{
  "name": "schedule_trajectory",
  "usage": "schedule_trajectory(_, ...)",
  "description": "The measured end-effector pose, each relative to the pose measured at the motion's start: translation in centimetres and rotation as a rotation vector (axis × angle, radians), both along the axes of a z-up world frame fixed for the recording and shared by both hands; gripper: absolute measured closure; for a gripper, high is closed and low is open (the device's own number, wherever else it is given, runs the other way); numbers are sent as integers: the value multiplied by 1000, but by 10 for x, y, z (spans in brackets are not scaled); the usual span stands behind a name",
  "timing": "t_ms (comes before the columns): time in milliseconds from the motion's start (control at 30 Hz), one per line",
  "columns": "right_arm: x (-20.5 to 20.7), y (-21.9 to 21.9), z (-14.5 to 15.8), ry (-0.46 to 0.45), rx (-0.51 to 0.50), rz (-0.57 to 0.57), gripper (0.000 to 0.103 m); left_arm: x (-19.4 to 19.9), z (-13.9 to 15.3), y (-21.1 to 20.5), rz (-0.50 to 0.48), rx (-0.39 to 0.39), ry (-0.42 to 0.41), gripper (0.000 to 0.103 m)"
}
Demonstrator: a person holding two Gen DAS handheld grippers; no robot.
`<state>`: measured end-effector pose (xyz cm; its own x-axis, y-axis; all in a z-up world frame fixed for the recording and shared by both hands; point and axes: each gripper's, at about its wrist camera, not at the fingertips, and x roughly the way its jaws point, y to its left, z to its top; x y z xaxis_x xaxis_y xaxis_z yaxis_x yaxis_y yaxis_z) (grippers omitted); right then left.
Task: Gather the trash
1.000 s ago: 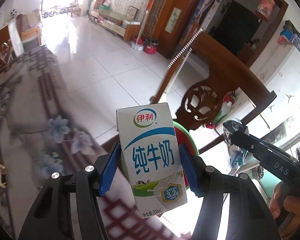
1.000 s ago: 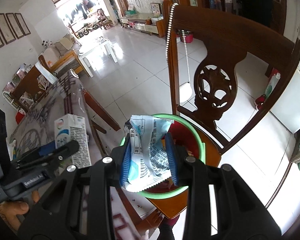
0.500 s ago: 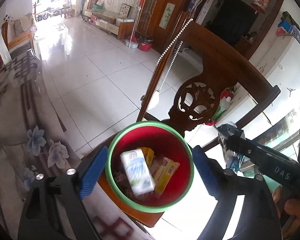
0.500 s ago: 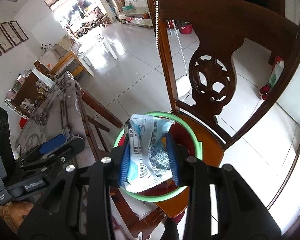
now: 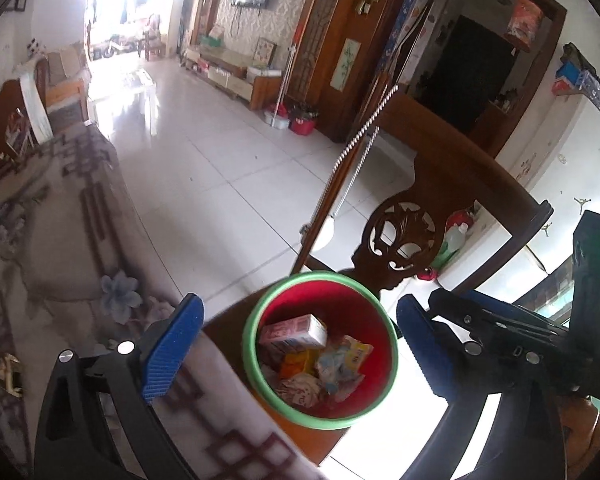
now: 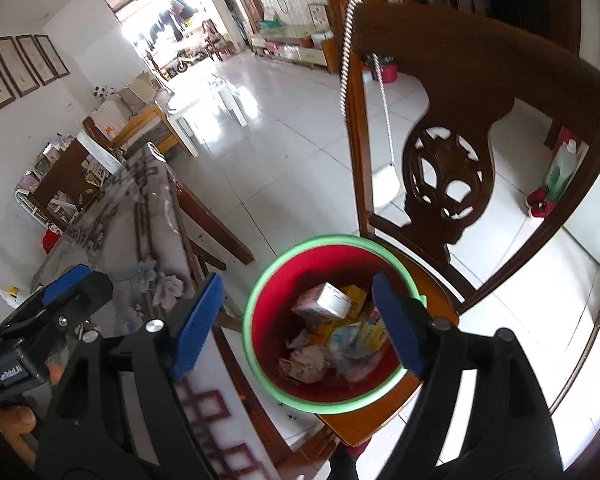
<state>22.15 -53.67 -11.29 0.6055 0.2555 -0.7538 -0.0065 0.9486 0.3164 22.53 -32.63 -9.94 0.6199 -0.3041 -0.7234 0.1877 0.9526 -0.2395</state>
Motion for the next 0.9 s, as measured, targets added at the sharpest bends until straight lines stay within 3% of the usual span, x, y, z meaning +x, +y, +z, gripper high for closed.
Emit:
schedule_trajectory(300, -40, 65, 47, -184, -74, 6, 5, -42, 42, 67, 75, -32, -179, 8)
schedule_trajectory(400, -62, 91, 65, -272, -113, -7, 5, -57, 56, 90, 123, -15, -233, 8)
schedule_trajectory(533, -80, 112, 82, -323, -57, -9, 5, -80, 78, 123, 176, 43, -306, 8)
schedule_trajectory(733, -102, 153, 96, -373, -38, -7, 5, -106, 97, 175, 234, -9, -353, 8)
schedule_trajectory(900, -122, 185, 97, -381, -58, 19, 5, -126, 98, 202, 303, 109, -377, 8)
